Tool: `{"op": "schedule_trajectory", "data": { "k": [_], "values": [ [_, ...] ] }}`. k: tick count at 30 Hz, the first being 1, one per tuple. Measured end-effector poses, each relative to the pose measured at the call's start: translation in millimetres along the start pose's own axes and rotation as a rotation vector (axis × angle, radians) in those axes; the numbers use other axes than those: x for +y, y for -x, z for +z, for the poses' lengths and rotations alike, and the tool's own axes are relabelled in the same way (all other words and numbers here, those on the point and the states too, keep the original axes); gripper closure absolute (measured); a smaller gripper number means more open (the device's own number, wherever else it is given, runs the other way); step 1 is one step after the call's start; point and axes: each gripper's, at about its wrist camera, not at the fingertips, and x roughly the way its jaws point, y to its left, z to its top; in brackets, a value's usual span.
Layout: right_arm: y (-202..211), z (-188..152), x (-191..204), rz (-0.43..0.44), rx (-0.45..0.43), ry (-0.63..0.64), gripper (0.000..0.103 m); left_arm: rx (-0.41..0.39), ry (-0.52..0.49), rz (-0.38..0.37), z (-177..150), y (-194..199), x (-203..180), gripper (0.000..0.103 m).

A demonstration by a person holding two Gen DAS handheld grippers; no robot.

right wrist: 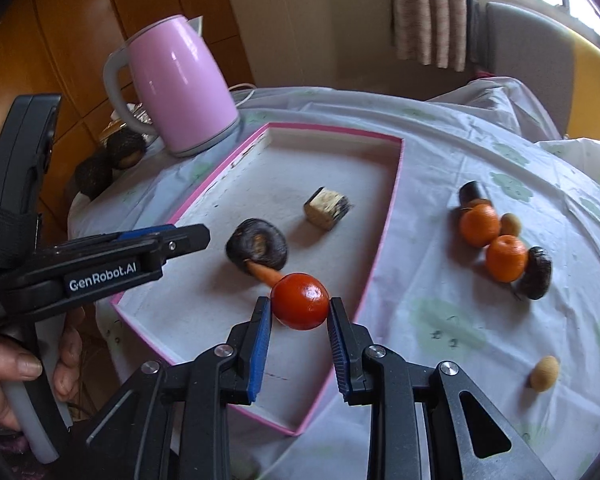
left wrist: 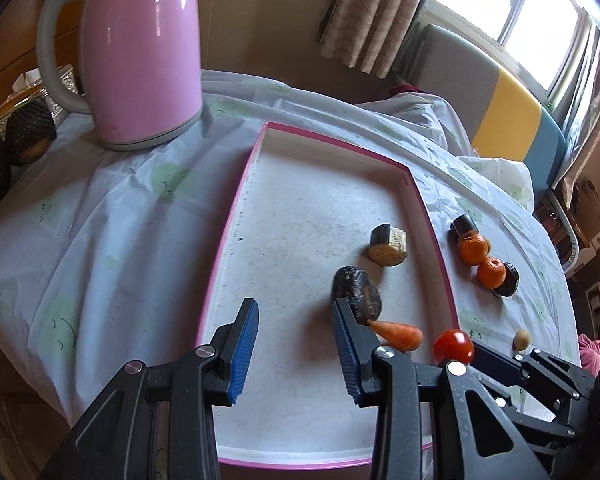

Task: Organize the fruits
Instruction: 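Lower the cherry tomato into the tray beside the carrot and open the right tool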

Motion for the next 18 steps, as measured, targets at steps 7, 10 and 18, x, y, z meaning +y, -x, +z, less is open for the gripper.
{"op": "schedule_trajectory", "data": {
  "k": [7,10,18],
  "values": [
    [-12.6,-5.3,17.8,0.02,0.058,0.043,0.073,-0.003,0.013,0.004,-5.6,4.1,9.5,0.065],
    [-16.6,-8.1,18.9,0.016,0.071,0.035,0.073,-0.006,0.005,0.001,-7.3,6.2,8.3,0.065],
    [-12.1,-10.1,17.1,-0.011,0.053,0.023,0.073,-0.017,-0.025,-0.019,-11.3,13.0,-0.5,0.065]
  ]
}}
